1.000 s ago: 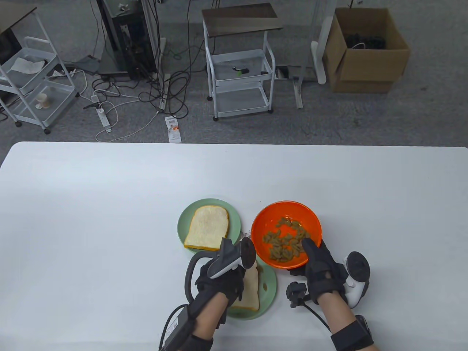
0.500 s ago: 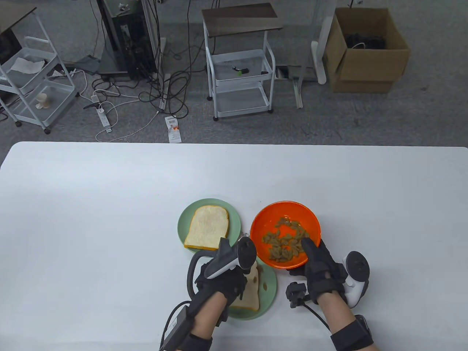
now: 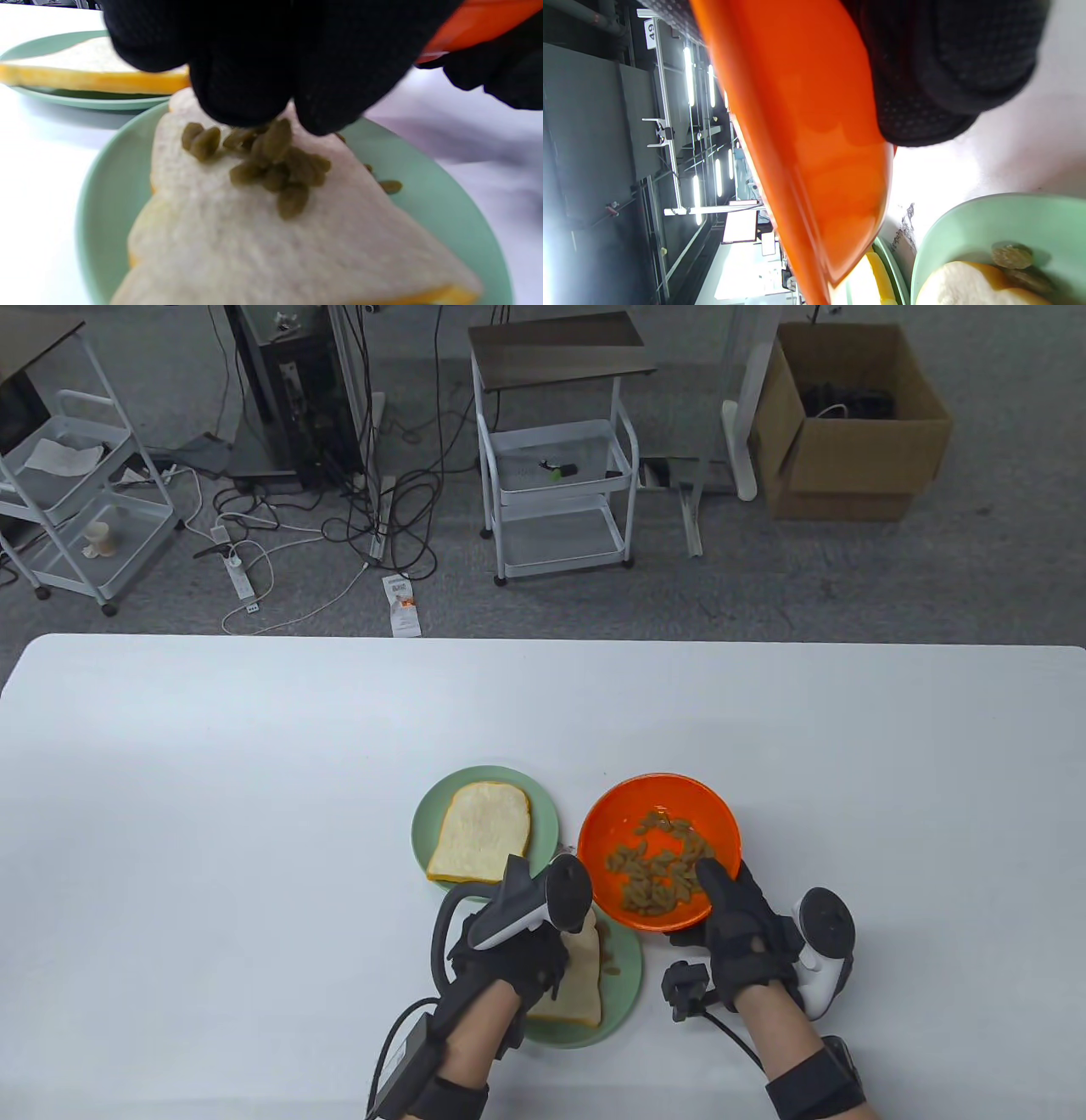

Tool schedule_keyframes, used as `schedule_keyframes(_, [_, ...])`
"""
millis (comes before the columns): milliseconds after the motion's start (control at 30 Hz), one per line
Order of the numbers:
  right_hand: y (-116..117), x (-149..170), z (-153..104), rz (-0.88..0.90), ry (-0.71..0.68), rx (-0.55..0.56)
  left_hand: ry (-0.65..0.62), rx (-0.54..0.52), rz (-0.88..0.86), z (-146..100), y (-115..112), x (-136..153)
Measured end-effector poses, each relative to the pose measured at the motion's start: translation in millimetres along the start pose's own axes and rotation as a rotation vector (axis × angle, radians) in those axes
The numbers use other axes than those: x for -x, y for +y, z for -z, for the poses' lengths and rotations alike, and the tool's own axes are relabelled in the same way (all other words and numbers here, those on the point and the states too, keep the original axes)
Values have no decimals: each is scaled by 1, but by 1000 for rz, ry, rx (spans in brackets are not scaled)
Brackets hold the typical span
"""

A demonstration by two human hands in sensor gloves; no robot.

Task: Sprinkle raisins onto toast

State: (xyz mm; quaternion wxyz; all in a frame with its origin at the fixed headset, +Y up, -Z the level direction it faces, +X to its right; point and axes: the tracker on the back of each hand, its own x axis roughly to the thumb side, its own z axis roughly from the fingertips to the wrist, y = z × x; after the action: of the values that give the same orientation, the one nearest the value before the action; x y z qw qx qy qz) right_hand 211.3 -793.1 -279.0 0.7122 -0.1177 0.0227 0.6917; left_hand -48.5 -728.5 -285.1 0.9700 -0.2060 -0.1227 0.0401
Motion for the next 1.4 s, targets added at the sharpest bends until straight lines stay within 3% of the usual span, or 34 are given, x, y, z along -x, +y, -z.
schedule_keyframes(67, [1,0,0,1,0,-8,-12,-20,-10,0,0,0])
schedule_keyframes(267, [2,2,1,-9,-3,-14,-11,-223,-81,-7,11,5])
schedule_keyframes(433, [6,3,0,-25,-7,-40,23,-359,-9,-21,16,-5])
schedule_keyframes(600, [17,4,-5,-45,-10,-91,-30,-540,53,-34,18,-23])
schedule_keyframes(667, [23,4,-9,-53,-21,-118,-39,-549,125,-36,16,-30])
schedule_keyframes(800, [38,5,-17,-42,-16,-185,-34,-460,229,-32,8,-42])
schedule_keyframes(1033, [52,7,-28,-50,-15,-224,42,-275,198,-20,0,-45])
schedule_keyframes(1400, [56,10,-31,10,-14,-233,23,-432,166,-21,4,-46])
